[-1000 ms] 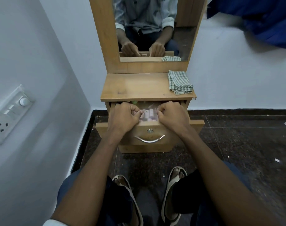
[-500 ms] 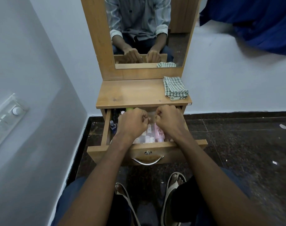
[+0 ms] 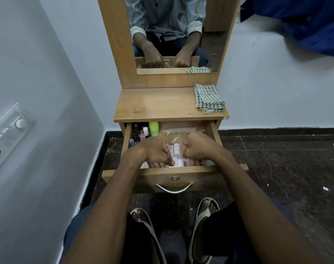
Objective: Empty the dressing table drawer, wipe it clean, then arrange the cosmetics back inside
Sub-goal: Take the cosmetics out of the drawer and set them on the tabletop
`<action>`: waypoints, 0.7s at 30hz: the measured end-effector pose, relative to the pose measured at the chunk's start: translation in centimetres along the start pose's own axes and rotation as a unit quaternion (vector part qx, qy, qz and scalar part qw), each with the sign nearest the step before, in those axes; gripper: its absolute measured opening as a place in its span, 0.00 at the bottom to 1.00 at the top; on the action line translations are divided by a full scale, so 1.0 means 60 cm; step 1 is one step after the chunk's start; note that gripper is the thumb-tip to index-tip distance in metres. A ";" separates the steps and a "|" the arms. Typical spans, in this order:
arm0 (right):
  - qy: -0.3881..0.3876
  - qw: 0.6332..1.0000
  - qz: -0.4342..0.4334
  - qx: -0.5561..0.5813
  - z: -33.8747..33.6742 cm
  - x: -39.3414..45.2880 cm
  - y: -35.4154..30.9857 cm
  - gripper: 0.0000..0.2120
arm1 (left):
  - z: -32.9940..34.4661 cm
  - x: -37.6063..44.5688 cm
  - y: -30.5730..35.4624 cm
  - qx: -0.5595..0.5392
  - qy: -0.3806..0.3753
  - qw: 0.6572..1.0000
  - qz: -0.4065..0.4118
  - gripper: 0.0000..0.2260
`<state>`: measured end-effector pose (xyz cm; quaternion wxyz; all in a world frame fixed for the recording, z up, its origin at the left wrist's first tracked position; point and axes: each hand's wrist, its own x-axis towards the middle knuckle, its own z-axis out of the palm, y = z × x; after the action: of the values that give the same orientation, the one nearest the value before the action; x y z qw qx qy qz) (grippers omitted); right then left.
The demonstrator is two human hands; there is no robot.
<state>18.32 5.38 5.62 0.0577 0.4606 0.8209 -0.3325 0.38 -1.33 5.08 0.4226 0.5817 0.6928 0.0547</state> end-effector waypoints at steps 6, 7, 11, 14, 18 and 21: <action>0.041 0.999 -0.001 0.020 -0.016 0.016 -0.003 0.07 | -0.002 -0.001 -0.003 -0.039 -0.076 0.996 -0.021 0.08; 0.074 0.997 -0.004 0.007 -0.023 0.020 0.001 0.08 | -0.002 -0.001 -0.003 -0.042 -0.091 0.995 -0.023 0.08; 0.154 0.988 0.009 -0.001 -0.036 0.028 0.015 0.11 | 0.000 0.000 0.002 -0.048 -0.137 0.989 -0.039 0.11; 0.149 0.989 0.019 -0.012 -0.032 0.027 0.016 0.11 | 0.007 0.001 0.007 -0.048 -0.161 0.984 -0.058 0.10; 0.152 0.988 0.017 -0.013 -0.030 0.027 0.018 0.11 | 0.009 0.000 0.011 -0.028 -0.164 0.984 -0.057 0.08; 0.175 0.984 0.020 0.000 -0.030 0.026 0.025 0.11 | 0.008 0.007 0.008 -0.029 -0.090 0.995 -0.004 0.06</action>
<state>19.01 8.11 5.62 -0.0805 0.5278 0.8091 -0.2457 1.08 -1.04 4.84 0.5004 0.5691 0.6521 0.0206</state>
